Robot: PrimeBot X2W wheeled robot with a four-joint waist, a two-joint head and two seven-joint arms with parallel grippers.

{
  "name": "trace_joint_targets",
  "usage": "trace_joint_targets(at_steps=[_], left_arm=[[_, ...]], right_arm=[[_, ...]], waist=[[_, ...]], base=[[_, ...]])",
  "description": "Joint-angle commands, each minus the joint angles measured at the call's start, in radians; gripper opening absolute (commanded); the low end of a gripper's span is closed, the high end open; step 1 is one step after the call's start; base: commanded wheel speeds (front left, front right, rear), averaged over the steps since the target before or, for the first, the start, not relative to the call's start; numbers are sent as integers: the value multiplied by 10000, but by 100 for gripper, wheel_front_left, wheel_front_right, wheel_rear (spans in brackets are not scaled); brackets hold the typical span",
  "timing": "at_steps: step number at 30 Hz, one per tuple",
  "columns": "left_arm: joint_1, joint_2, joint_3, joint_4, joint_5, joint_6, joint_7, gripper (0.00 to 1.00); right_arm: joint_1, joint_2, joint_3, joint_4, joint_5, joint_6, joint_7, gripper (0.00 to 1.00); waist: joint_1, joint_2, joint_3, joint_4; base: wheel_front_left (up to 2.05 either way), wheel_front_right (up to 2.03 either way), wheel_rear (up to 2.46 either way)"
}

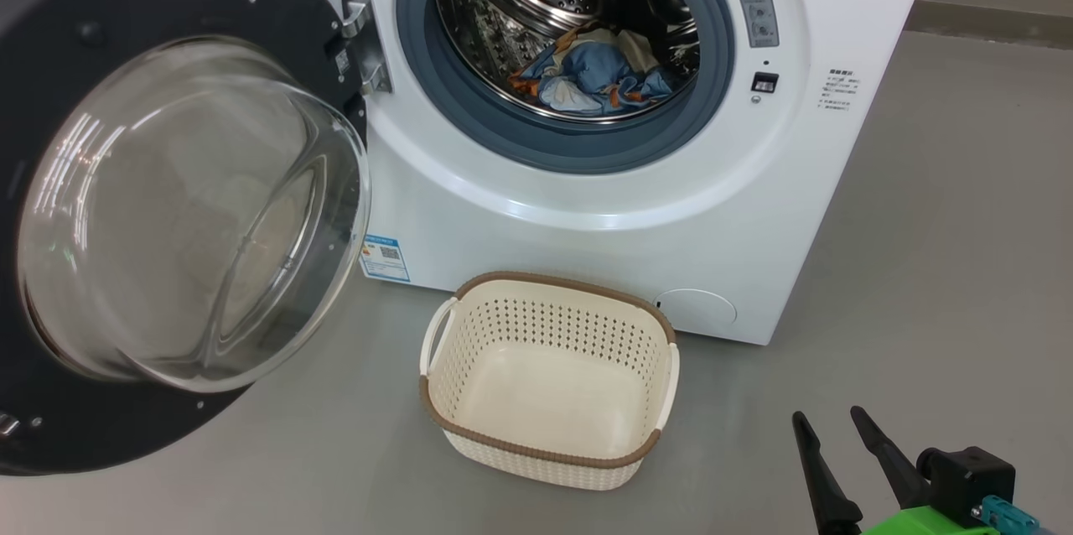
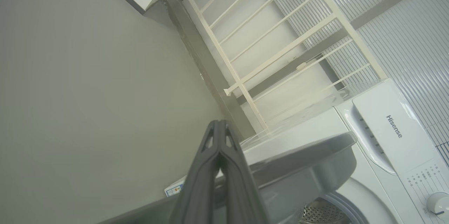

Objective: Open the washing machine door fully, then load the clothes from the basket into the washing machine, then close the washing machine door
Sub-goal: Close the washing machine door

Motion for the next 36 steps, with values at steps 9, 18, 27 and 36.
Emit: trace_joint_targets(at_steps=[9,18,27,36], left_arm=[[-10,711,181,203,-353,-143,1025,0],[209,641,145,178,-797,-456,2202,0],[529,429,142,-181,-1309,-825,3285,0],[791,170,109,-858,-1885,-1041,4510,0]], right_arm=[[-491,-120,135,-391,212,44,92,100],[-490,-120,118,-402,240,44,107,100],[-499,-120,146,-352,350,44,114,100],[-523,-120,162,-337,428,44,116,100]], waist=[[0,0,132,88],[0,0,128,194],[0,0,140,324],[0,0,227,411]], base=[[0,0,0],[0,0,0],[0,0,0],[0,0,0]])
